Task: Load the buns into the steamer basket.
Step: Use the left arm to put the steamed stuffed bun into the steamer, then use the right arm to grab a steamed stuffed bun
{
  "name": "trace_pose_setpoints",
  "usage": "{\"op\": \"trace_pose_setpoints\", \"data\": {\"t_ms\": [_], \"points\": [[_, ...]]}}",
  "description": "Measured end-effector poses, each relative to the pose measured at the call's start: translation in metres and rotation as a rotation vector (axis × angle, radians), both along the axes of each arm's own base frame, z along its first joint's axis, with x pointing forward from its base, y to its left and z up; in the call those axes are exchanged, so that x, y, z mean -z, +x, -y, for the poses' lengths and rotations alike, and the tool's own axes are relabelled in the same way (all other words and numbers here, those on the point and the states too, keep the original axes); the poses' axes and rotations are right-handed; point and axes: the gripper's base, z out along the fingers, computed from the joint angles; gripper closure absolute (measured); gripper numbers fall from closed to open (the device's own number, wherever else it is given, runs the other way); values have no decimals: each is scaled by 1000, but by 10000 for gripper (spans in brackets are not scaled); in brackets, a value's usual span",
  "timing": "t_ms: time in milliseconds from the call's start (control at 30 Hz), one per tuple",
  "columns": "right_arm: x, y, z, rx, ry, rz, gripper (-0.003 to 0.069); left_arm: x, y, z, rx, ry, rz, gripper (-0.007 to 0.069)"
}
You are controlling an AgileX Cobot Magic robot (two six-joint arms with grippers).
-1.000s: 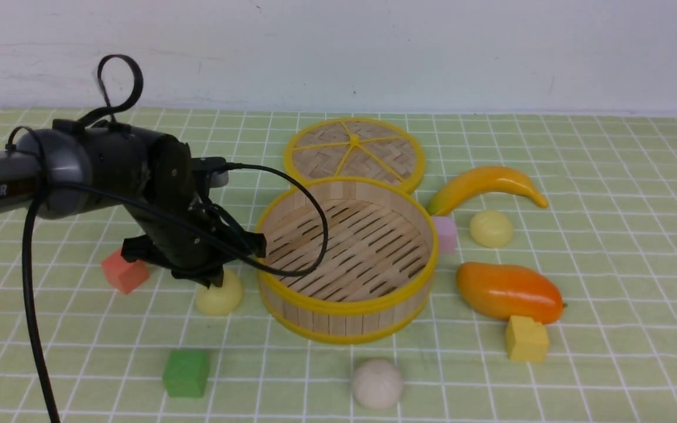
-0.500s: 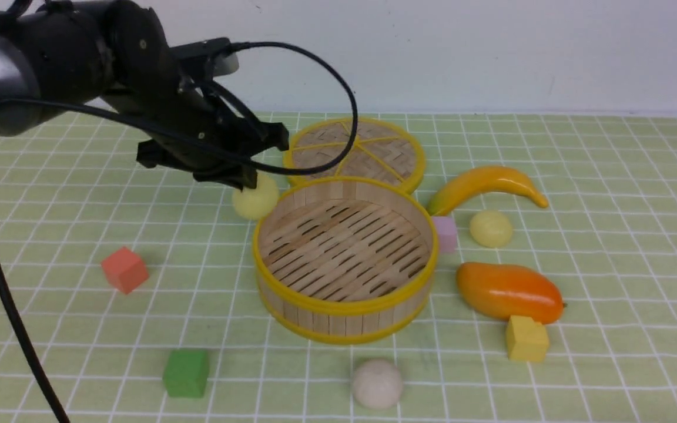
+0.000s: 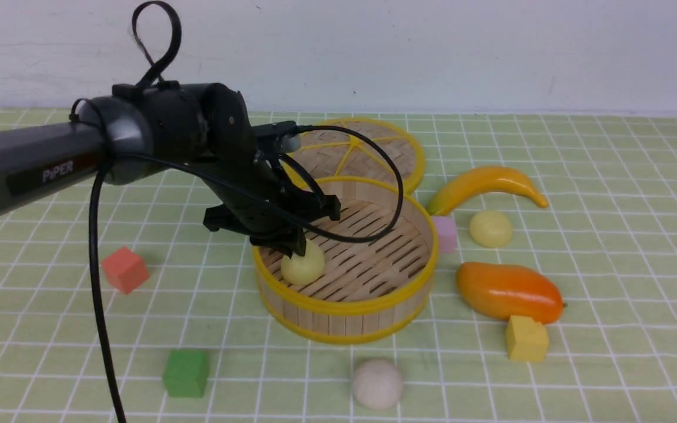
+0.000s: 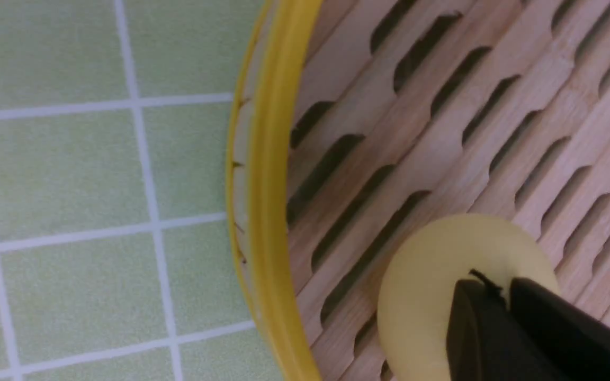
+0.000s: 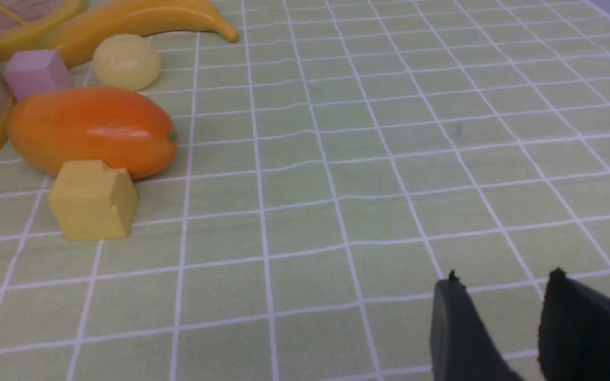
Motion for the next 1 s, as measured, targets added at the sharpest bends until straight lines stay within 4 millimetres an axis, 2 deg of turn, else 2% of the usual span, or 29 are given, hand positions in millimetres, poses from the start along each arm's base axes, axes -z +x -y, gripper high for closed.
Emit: {"op": "trace_pose_setpoints", "data": {"t_ms": [33, 200, 233, 267, 400, 433, 467, 533, 600, 633, 667, 733, 767, 833, 867, 900, 967, 1000], "points": [[0, 0, 0, 0, 0, 0, 419, 0, 0, 0, 0, 1, 1, 571], [0, 0, 0, 0, -2, 8, 419, -10, -5, -4, 8, 34, -2, 401], [-1, 0, 0, 1, -4, 11, 419, -11, -6, -5, 9, 35, -2, 386], [-1, 1, 0, 2, -8, 28, 419, -25, -11, -7, 16, 40, 11, 330], [-9, 3, 1, 7, -25, 126, 419, -72, -29, -16, 25, 28, 89, 263], [-13, 4, 1, 9, -33, 175, 419, -95, -39, -21, 26, 20, 141, 260], [-15, 4, 2, 10, -36, 194, 419, -106, -44, -24, 27, 18, 168, 263], [-22, 4, 2, 13, -49, 266, 419, -146, -66, -35, 26, 9, 268, 284], [-26, 4, 2, 15, -56, 310, 419, -167, -80, -42, 25, 3, 320, 315], [-32, 4, 2, 18, -68, 378, 419, -193, -102, -52, 22, -8, 386, 363], [-36, 4, 2, 20, -76, 425, 419, -206, -115, -58, 20, -15, 425, 398], [-42, 3, 3, 23, -87, 488, 419, -220, -132, -66, 17, -22, 465, 435], [-51, 0, 3, 28, -96, 592, 419, -232, -154, -76, 13, -29, 506, 506], [-60, -3, 2, 31, -79, 701, 419, -240, -181, -88, 7, -31, 546, 577], [-61, -3, 2, 30, -70, 714, 419, -238, -184, -89, 7, -29, 542, 592], [-67, -6, 2, 27, -47, 795, 419, -239, -202, -98, -3, -32, 561, 631], [-75, -11, 2, 13, 24, 910, 419, -228, -232, -111, -23, -40, 569, 638], [-76, -11, 2, 12, 31, 918, 419, -225, -231, -111, -24, -37, 560, 638]]}}
